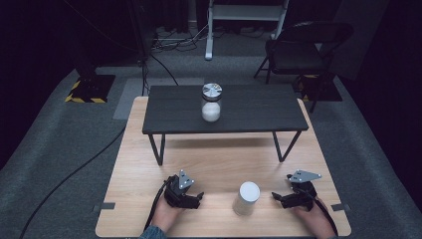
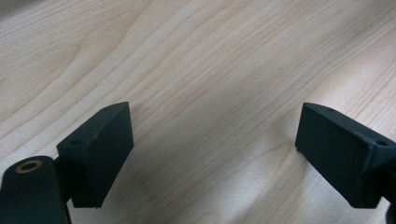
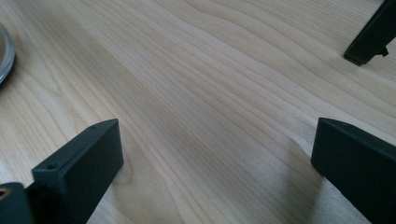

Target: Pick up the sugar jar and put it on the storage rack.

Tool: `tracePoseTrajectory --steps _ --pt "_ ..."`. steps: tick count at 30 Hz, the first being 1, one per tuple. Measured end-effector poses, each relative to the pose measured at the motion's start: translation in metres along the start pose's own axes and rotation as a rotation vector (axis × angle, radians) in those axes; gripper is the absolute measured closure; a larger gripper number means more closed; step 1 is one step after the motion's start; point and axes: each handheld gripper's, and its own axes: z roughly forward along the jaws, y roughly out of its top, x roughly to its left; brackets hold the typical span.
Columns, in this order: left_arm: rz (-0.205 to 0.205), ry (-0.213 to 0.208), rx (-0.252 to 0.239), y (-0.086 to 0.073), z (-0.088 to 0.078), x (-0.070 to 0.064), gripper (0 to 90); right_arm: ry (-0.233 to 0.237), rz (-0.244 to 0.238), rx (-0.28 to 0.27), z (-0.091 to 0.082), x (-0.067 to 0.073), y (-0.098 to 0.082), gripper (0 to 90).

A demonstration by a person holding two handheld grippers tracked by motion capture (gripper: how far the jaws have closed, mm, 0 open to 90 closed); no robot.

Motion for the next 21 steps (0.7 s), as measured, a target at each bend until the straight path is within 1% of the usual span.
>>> tracePoseTrajectory --steps 4,21 --pt "-0.002 0.002 0.0 0.0003 0.0005 -0.0015 10.3 -0.005 0.004 0.003 0.0023 0.0025 0.0025 0.2" --pt "-0.004 0.004 0.001 0.0002 0.0004 -0.0019 10.2 0.001 0.001 0.004 0.0016 0.0023 0.0018 0.2"
